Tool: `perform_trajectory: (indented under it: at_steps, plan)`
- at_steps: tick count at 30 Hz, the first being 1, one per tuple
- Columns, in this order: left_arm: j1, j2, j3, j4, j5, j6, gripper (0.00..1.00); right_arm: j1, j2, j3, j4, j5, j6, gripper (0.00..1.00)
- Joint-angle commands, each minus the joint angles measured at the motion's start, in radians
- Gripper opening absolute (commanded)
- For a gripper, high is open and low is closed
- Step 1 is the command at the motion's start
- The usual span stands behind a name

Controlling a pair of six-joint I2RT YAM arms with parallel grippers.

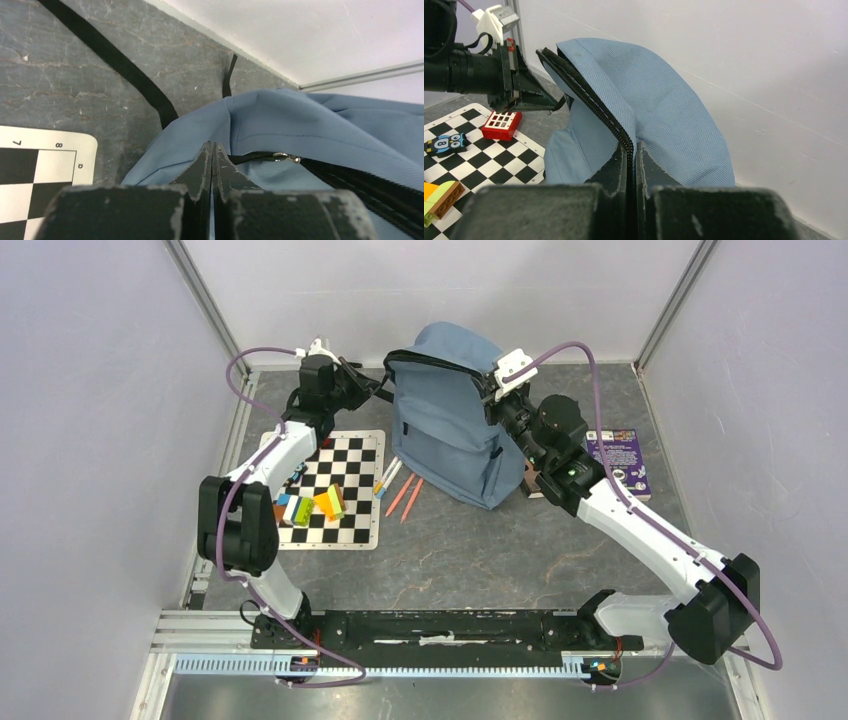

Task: Pack the student bag
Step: Unzip the student bag at the center of the board.

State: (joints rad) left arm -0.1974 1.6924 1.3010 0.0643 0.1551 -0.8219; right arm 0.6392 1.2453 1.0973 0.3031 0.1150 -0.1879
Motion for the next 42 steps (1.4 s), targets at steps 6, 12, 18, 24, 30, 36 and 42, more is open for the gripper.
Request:
perform_trajectory:
  at_steps: [6,12,18,24,30,36,42]
  plan:
    - [-0.027,0.052,-0.071,0.045,0.097,0.098,0.02,-0.004,0.042,0.077,0.062,0.02,-0.022,0.0]
    - [-0.045,0.049,-0.119,0.028,0.075,0.117,0.02,-0.004,0.053,0.081,0.058,0.015,-0.022,0.0]
    - [-0.069,0.061,-0.114,-0.014,0.088,0.169,0.02,-0.004,0.054,0.077,0.054,0.016,-0.012,0.0]
    - [-0.069,-0.028,-0.049,-0.091,0.024,0.214,0.3,-0.005,0.045,0.066,0.06,0.018,-0.003,0.1]
    - [-0.069,-0.16,-0.014,-0.12,-0.028,0.237,0.65,-0.005,0.026,0.036,0.085,0.006,0.008,0.49]
    - [-0.069,-0.295,-0.008,-0.109,-0.041,0.247,0.76,-0.004,-0.017,-0.007,0.11,0.002,0.009,0.81]
    - [-0.075,-0.314,0.081,-0.085,0.026,0.154,0.88,-0.005,-0.045,-0.014,0.096,0.035,-0.001,0.94]
